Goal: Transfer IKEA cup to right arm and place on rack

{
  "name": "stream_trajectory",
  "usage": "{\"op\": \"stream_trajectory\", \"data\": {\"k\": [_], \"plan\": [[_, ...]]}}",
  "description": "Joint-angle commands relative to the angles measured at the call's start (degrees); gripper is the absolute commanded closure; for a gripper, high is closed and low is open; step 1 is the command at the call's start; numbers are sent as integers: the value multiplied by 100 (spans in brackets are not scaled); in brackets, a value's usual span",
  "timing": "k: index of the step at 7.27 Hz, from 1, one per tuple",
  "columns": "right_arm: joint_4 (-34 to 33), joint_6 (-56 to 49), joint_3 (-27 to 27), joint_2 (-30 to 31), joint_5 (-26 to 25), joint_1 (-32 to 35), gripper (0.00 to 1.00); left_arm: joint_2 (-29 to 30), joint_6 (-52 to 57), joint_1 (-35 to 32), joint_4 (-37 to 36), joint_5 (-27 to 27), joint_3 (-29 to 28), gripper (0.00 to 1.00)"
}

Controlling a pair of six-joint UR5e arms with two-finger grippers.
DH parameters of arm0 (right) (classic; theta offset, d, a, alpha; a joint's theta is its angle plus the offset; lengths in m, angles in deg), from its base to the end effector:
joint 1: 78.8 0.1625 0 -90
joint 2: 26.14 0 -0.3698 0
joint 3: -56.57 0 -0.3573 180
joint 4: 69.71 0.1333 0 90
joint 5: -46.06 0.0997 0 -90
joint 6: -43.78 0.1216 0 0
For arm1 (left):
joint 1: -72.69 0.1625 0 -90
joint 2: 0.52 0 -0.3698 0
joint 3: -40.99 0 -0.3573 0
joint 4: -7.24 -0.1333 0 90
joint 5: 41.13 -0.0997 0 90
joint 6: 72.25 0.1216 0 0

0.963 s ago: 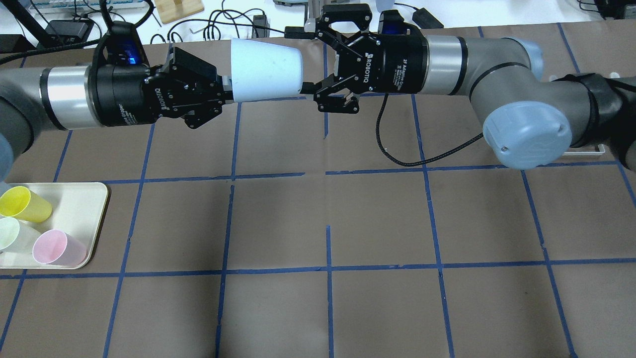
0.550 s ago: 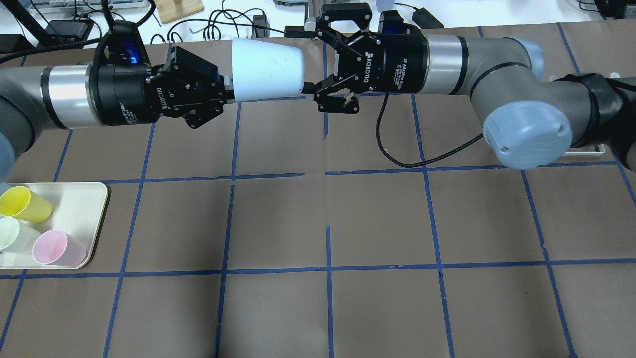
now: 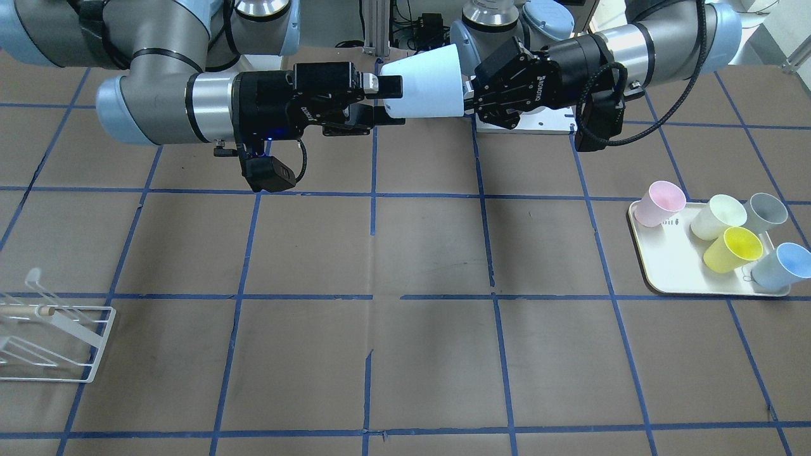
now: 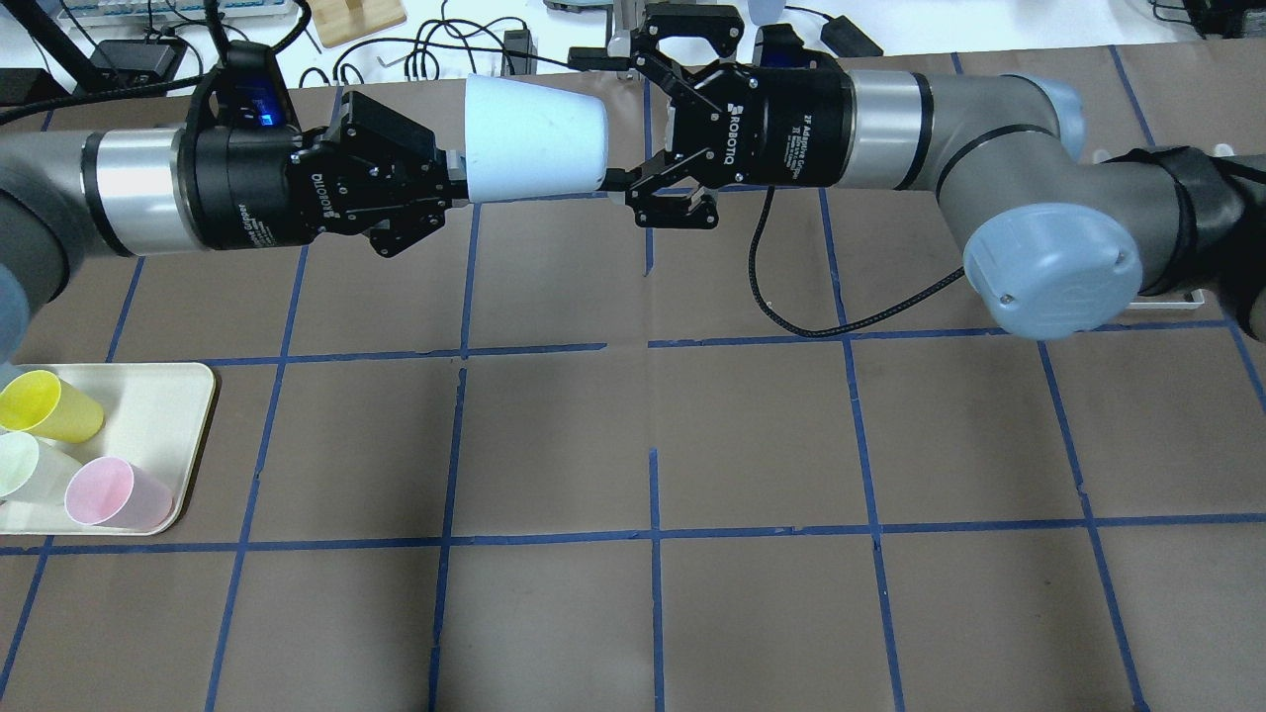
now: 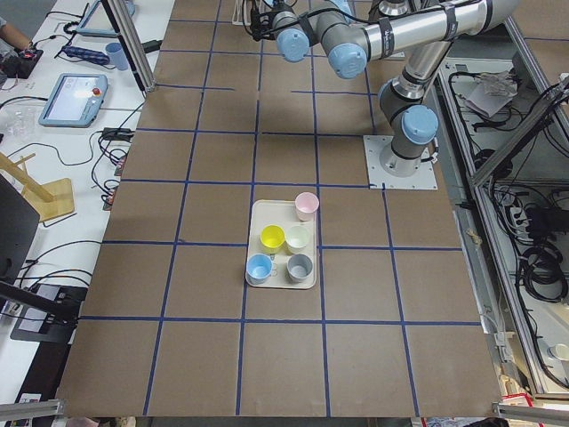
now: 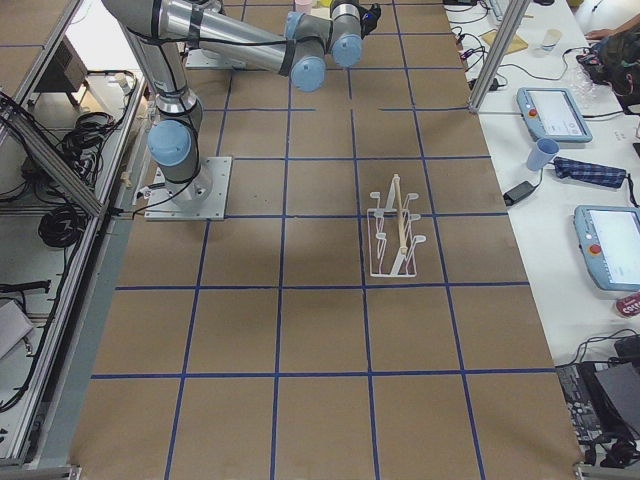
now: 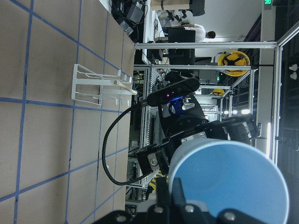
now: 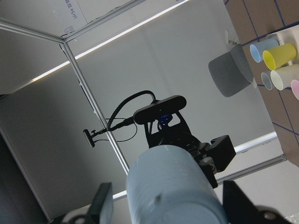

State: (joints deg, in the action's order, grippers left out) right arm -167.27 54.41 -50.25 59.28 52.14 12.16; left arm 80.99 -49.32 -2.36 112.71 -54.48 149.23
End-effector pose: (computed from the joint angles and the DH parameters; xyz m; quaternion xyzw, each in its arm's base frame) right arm 0.2619 -0.4578 0.3894 0.1452 0.6538 0.1547 0.7263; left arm -0.1462 -0.4280 0.3999 0.0818 -0.7731 0.0344 0.6280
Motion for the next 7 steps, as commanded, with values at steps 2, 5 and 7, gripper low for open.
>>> {"op": "stream_trajectory", "data": {"k": [2,5,7], "plan": [[0,254,-31,88,6,-8,12,-21,-412,-9,-175,17,-40,100],[0,457,-40,158,-2,1,12,-21,-447,-36,-246,25,-40,100],[-8,475,-40,159,-46,1,22,-30,-535,-36,-246,17,-40,100]]}}
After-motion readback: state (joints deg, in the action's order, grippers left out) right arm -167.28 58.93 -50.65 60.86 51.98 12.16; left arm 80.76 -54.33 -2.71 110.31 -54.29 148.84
